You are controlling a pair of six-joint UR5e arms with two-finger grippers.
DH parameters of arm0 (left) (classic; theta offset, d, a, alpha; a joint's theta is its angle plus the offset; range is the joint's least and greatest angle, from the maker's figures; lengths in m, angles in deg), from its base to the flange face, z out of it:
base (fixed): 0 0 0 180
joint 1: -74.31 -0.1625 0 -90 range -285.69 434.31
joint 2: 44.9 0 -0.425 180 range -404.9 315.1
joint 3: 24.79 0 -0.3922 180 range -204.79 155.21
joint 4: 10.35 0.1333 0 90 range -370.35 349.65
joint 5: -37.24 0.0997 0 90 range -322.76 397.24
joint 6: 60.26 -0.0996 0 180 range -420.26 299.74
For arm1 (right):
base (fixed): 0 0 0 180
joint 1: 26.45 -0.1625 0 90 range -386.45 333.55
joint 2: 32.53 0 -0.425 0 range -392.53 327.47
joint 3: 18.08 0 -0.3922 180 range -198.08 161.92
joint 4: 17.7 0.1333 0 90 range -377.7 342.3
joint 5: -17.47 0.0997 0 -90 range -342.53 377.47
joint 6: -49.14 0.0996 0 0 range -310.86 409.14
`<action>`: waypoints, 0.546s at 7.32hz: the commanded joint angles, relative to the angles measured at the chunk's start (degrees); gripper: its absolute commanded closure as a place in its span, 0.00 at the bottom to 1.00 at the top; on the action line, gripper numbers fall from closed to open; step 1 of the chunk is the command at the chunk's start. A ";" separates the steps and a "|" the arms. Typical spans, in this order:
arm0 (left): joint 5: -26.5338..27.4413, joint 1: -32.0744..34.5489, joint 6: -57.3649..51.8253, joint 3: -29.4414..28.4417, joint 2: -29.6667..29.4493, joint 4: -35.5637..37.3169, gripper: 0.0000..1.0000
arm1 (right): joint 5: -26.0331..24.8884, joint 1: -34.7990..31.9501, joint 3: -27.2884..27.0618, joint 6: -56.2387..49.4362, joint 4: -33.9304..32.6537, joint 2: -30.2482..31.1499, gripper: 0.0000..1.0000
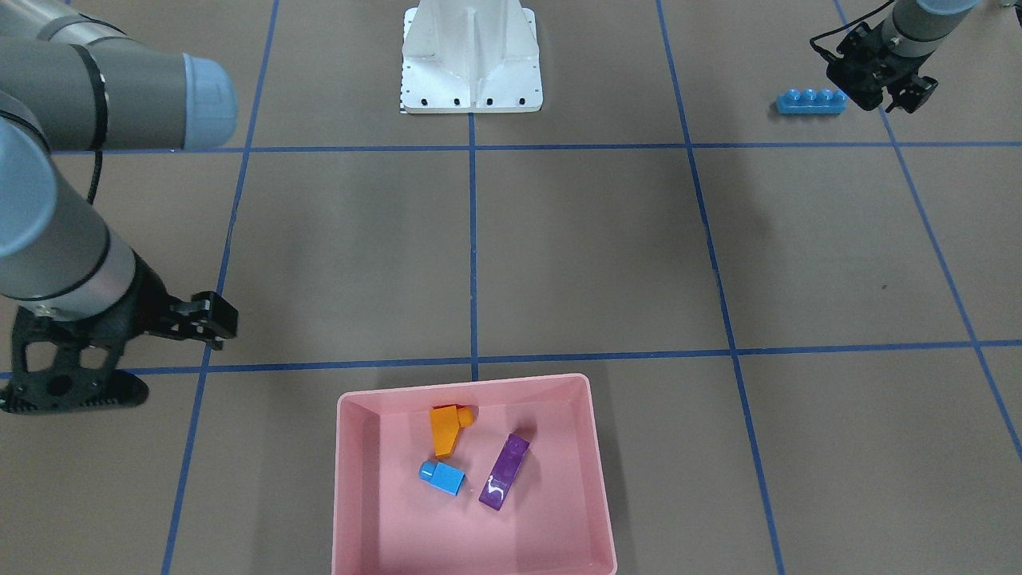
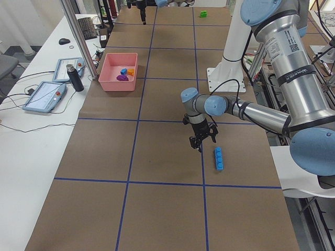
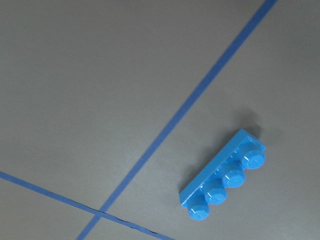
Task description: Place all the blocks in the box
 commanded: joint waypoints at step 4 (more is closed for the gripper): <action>-1.22 -10.69 7.27 -3.05 -0.35 -1.14 0.01 | -0.12 -6.15 -4.46 -17.32 -0.80 13.96 0.00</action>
